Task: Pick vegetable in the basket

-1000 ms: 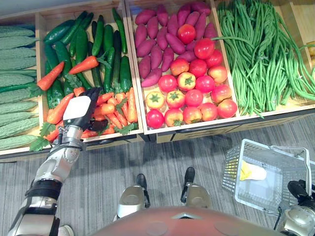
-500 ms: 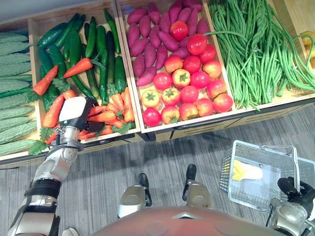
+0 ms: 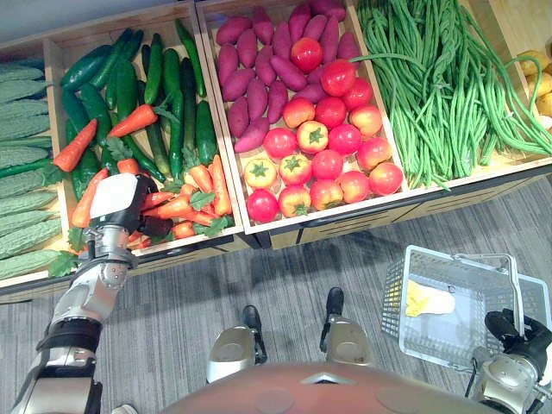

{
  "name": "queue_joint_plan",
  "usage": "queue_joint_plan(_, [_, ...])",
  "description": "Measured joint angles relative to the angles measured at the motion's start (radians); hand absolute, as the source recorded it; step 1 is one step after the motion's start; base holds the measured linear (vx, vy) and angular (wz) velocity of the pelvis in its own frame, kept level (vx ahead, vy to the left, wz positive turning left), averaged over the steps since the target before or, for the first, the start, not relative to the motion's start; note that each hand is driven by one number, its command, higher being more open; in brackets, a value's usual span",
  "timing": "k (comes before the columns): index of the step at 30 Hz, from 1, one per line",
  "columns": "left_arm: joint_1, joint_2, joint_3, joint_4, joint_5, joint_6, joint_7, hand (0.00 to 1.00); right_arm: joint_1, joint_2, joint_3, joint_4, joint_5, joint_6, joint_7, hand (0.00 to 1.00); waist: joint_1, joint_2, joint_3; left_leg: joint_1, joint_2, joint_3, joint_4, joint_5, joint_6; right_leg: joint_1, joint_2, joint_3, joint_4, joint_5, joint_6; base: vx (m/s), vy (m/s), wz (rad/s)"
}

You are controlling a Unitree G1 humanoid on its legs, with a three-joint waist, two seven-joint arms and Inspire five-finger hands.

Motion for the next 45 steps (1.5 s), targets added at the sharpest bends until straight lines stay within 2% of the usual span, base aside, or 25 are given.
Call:
queue_joint_plan(4, [0.002, -0.002, 0.054, -0.037, 0.0, 0.029, 0.001, 0.0, -0.001, 0.006, -0.001, 0.008, 0.0, 0.0, 0.0, 0.0, 0.001, -0.001, -0.001, -0.002, -0.001, -0.004, -0.002, 0.007, 0.001, 0.002, 0.002, 0.002, -0.005, 0.012, -0.003, -0.05, -0.013, 0.02])
queue_joint_plan(10, [0.002, -0.007, 0.156, -0.174, -0.004, 0.049, 0.057, 0.0, -0.001, 0.025, -0.006, 0.031, 0.0, 0.0, 0.002, 0.0, 0.005, -0.011, -0.01, -0.007, -0.002, -0.015, -0.003, 0.016, 0.002, 0.017, 0.013, 0.004, -0.04, 0.034, -0.006, -0.07, -0.026, 0.02])
queue_joint_plan(15, [0.002, -0.012, 0.16, -0.248, -0.005, 0.061, 0.075, 0.0, -0.004, 0.025, -0.01, 0.068, 0.002, 0.0, 0.002, 0.0, 0.003, -0.023, -0.036, -0.018, -0.003, -0.018, -0.004, 0.018, 0.001, 0.017, 0.015, 0.008, -0.054, 0.038, -0.009, -0.05, -0.024, 0.01])
queue_joint_plan(19, [0.003, -0.047, 0.161, -0.317, -0.009, 0.06, 0.078, 0.0, -0.011, 0.025, -0.012, 0.098, 0.003, 0.001, 0.002, 0.0, 0.002, -0.033, -0.049, -0.017, -0.004, -0.018, -0.001, 0.02, 0.002, 0.017, 0.015, 0.013, -0.054, 0.039, -0.011, -0.01, -0.003, 0.0])
queue_joint_plan(25, [0.011, -0.051, 0.169, -0.372, -0.013, 0.056, 0.079, 0.0, -0.028, 0.025, -0.012, 0.103, 0.003, 0.001, 0.003, 0.0, -0.001, -0.037, -0.052, -0.008, -0.007, -0.013, -0.001, 0.02, 0.002, 0.019, 0.015, 0.027, -0.055, 0.041, -0.013, -0.02, -0.007, -0.03])
queue_joint_plan(29, [0.031, -0.1, 0.198, -0.416, -0.024, 0.053, 0.096, 0.0, -0.037, 0.025, -0.012, 0.106, 0.003, 0.001, 0.003, 0.0, -0.001, -0.039, -0.053, -0.004, -0.009, -0.01, -0.003, 0.02, 0.002, 0.021, 0.015, 0.032, -0.056, 0.041, -0.013, -0.01, -0.006, -0.02])
queue_joint_plan(37, [0.036, -0.246, 0.299, -0.508, -0.313, 0.054, 0.156, 0.0, -0.07, 0.025, -0.033, 0.186, 0.004, 0.003, 0.003, 0.0, -0.008, -0.058, -0.07, 0.005, -0.016, -0.012, -0.003, 0.018, 0.003, 0.036, 0.016, 0.033, -0.066, 0.042, -0.014, 0.0, -0.001, 0.0])
queue_joint_plan(41, [0.036, -0.287, 0.319, -0.557, -0.468, 0.051, 0.193, 0.0, -0.073, 0.025, -0.044, 0.215, 0.004, 0.005, 0.004, 0.0, -0.007, -0.06, -0.072, 0.012, -0.016, -0.012, -0.003, 0.017, 0.003, 0.042, 0.016, 0.033, -0.066, 0.042, -0.014, -0.03, -0.013, 0.0])
queue_joint_plan(45, [0.04, -0.314, 0.319, -0.581, -0.597, 0.037, 0.193, 0.0, -0.074, 0.025, -0.051, 0.229, 0.008, 0.007, 0.016, 0.0, -0.013, -0.059, -0.072, 0.015, -0.013, -0.013, -0.004, 0.013, 0.003, 0.05, 0.016, 0.033, -0.066, 0.042, -0.014, -0.04, -0.017, 0.0])
